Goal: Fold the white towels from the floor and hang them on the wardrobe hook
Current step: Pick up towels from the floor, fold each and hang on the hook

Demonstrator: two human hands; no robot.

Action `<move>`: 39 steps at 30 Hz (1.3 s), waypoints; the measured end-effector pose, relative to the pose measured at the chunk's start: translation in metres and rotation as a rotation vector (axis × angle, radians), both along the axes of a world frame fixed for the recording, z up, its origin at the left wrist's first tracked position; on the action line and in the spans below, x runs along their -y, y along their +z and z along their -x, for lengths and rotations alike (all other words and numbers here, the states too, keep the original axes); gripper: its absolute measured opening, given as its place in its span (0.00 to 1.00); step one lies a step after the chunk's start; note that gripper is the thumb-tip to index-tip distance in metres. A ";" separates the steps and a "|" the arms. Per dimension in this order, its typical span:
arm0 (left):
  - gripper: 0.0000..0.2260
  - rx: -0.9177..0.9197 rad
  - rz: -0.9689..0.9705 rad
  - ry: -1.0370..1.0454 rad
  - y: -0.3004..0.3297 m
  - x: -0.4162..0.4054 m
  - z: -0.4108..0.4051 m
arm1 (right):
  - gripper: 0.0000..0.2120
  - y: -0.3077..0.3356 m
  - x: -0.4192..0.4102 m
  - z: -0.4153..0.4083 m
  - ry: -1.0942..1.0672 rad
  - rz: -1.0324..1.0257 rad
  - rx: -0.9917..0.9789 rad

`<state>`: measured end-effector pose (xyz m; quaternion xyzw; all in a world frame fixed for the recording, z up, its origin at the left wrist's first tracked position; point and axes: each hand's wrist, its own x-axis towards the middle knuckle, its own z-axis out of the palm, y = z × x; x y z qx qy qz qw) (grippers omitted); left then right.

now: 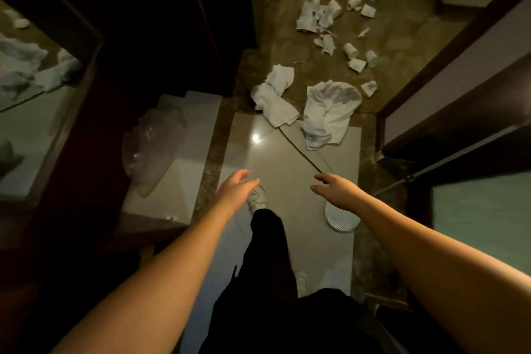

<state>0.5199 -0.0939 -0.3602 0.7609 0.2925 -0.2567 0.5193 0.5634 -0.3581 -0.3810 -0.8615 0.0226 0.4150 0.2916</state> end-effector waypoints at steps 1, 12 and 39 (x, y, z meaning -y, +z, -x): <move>0.21 -0.008 0.006 -0.013 -0.010 -0.001 -0.025 | 0.26 -0.009 0.000 -0.019 -0.015 0.011 -0.011; 0.20 -0.149 -0.071 -0.282 -0.116 -0.026 -0.285 | 0.24 -0.121 -0.008 -0.205 -0.310 0.109 -0.199; 0.29 -0.480 0.143 -0.372 -0.589 0.163 -0.533 | 0.34 -0.578 0.081 -0.451 -0.760 0.010 -0.300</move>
